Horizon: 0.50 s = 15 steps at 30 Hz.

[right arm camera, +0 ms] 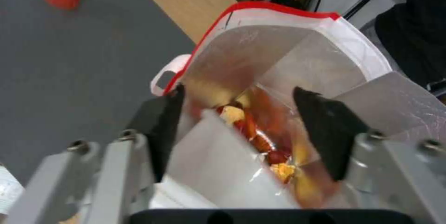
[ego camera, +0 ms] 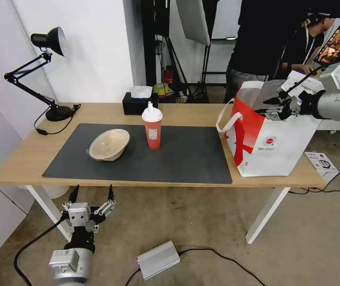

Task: Pick up the trash from the table and place it into the takeout bag.

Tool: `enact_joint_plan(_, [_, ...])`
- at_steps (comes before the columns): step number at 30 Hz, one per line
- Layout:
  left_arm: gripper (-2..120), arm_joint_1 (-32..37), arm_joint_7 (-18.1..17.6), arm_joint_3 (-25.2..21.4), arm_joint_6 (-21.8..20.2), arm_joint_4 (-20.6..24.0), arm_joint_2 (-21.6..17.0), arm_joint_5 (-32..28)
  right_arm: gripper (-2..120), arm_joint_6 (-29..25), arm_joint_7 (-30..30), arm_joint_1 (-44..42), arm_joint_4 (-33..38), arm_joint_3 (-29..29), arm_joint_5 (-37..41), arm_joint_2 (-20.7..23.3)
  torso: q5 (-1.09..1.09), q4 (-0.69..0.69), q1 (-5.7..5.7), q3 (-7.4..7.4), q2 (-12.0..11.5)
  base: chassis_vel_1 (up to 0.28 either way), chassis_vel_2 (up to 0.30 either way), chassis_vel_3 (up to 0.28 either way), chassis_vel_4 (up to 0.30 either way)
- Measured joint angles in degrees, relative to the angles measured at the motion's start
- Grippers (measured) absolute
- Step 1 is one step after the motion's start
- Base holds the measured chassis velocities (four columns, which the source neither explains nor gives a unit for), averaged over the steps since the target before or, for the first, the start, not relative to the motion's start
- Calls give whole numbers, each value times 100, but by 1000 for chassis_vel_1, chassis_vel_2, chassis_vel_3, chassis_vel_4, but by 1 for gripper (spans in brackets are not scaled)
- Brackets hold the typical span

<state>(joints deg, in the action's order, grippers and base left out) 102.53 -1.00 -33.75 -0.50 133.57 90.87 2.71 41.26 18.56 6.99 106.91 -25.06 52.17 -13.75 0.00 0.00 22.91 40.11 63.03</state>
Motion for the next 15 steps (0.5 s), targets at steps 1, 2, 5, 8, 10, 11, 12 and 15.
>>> enact_joint_plan(1, [100, 0, 0, 0, 0, -1, 0, 0, 69, 0, -2, 1, -1, 0, 0, -1, 0, 0, 0, 0, 0, 0, 0, 0, 0])
enact_joint_plan(2, [100, -1, 0, -2, 0, -3, -2, -1, 76, 0, -10, 1, -2, 1, 1, -8, 0, 0, 0, 0, 0, 0, 0, 0, 0])
enact_joint_plan(5, [100, -2, 0, -2, 0, -6, -3, -2, 85, 0, -46, -5, -3, 30, 7, -38, 0, 0, 0, 0, 0, 0, 0, 0, 0])
enact_joint_plan(8, [100, -4, 1, -5, 0, -9, -5, -5, 95, 0, -169, -10, -7, 102, 58, -90, 0, 0, 0, 0, 0, 0, 0, 0, 0])
enact_joint_plan(10, [100, -8, 1, -16, 0, -12, -9, -11, 99, 0, -343, -12, -26, 230, 124, -166, 0, 0, 0, 0, 0, 0, 0, 0, 0])
enact_joint_plan(11, [100, -11, 1, -23, 0, -13, -11, -15, 99, 0, -459, -12, -44, 331, 172, -218, -1, 0, 0, 0, 0, 0, 0, 0, 0])
enact_joint_plan(12, [100, -15, 1, -28, 0, -14, -11, -17, 99, 0, -619, -4, -47, 425, 255, -272, 0, 0, 0, 0, 0, 0, 0, 0, 0])
enact_joint_plan(15, [100, -26, 1, -34, 0, -21, -7, -20, 100, -5, -912, 62, -46, 556, 404, -375, -1, 0, 0, 0, 0, 0, 0, 0, 0])
